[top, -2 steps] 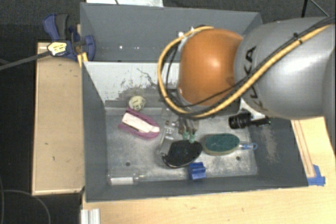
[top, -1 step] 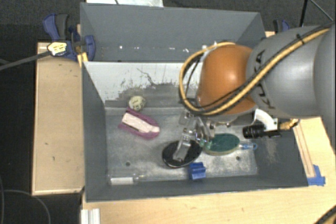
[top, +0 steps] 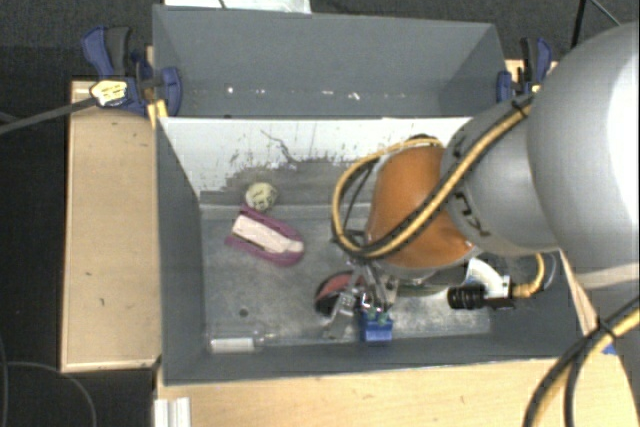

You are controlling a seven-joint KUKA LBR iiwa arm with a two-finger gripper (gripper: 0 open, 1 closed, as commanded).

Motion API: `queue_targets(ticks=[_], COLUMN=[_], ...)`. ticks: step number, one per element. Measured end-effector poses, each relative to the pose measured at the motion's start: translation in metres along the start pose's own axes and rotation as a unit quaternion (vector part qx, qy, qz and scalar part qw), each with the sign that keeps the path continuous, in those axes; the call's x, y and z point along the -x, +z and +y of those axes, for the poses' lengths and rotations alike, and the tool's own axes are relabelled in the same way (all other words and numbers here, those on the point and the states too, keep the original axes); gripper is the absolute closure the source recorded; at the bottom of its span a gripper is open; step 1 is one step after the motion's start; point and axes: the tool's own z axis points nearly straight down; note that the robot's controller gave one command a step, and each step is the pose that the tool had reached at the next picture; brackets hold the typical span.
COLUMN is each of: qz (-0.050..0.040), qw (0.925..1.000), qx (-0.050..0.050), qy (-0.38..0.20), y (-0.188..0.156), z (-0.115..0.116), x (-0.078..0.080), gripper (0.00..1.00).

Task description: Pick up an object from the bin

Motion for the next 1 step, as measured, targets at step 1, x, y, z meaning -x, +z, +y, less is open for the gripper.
queue_targets(ticks=[1], qz=[-0.0040], qw=[1.0000], qx=[0.002], qy=[0.003], y=[-0.0034], z=[0.0011], x=[0.0025], gripper=[1.00])
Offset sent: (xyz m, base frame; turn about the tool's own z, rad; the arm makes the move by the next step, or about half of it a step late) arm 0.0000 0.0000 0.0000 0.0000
